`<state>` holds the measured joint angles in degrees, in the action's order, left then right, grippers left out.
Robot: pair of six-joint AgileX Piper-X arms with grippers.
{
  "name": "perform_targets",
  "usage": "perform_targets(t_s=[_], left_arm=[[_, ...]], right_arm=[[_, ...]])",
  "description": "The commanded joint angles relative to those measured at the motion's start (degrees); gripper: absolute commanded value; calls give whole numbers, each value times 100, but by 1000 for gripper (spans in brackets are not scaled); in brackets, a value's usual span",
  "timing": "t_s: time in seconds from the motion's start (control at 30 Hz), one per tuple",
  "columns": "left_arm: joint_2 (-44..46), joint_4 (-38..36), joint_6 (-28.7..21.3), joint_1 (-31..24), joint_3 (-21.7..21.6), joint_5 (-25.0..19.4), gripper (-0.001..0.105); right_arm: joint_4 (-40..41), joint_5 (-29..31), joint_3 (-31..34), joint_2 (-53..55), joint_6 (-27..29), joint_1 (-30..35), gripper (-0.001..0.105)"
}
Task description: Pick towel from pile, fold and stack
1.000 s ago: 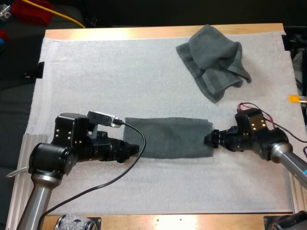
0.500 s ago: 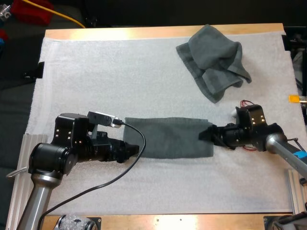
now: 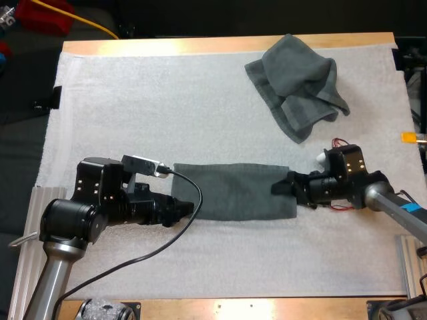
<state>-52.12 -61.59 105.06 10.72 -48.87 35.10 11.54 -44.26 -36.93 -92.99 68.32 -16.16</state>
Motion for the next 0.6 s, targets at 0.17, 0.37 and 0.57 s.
perform_targets(t_s=[0.17,0.37,0.57], left_arm=[[33,-28,-19,25,-34,100,71],[33,-28,-19,25,-34,338,71],[33,-28,-1,25,-34,391,71]], right_arm=[[121,-113,-12,-38,-41,-9,25],[121,61,-31,-15,-48,-9,0],[727,800,-276,152,280,-22,0]])
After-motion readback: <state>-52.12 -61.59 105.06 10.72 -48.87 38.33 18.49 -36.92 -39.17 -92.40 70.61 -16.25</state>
